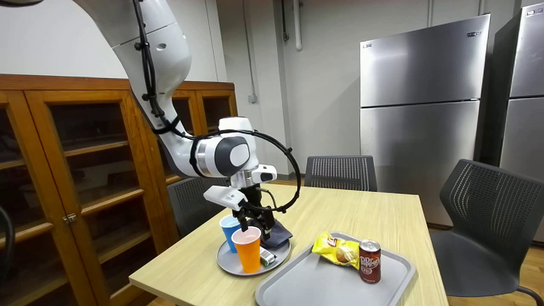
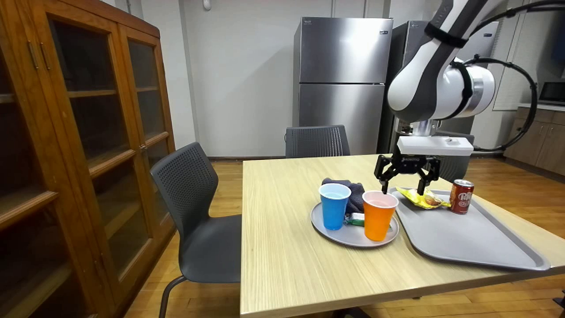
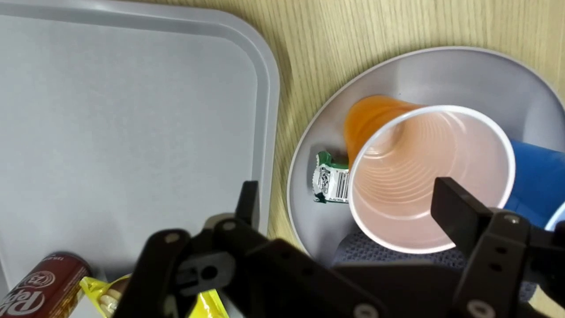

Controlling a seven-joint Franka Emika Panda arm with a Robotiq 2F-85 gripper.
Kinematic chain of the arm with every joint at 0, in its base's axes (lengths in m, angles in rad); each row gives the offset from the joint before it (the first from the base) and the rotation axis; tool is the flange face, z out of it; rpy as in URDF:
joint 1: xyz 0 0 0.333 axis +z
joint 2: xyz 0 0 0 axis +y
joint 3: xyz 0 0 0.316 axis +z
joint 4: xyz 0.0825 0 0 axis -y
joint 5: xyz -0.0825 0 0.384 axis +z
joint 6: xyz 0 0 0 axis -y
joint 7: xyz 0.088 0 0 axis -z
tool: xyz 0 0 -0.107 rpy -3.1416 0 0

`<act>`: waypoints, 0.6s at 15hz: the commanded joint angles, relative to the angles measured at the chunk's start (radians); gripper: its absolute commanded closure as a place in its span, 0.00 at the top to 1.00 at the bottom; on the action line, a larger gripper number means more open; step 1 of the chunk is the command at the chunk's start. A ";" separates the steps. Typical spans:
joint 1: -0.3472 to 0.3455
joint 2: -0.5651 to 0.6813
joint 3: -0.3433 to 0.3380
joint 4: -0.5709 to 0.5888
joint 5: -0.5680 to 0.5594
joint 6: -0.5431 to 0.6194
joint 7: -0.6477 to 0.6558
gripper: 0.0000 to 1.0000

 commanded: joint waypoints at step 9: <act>0.063 0.139 -0.042 0.099 -0.036 0.007 0.057 1.00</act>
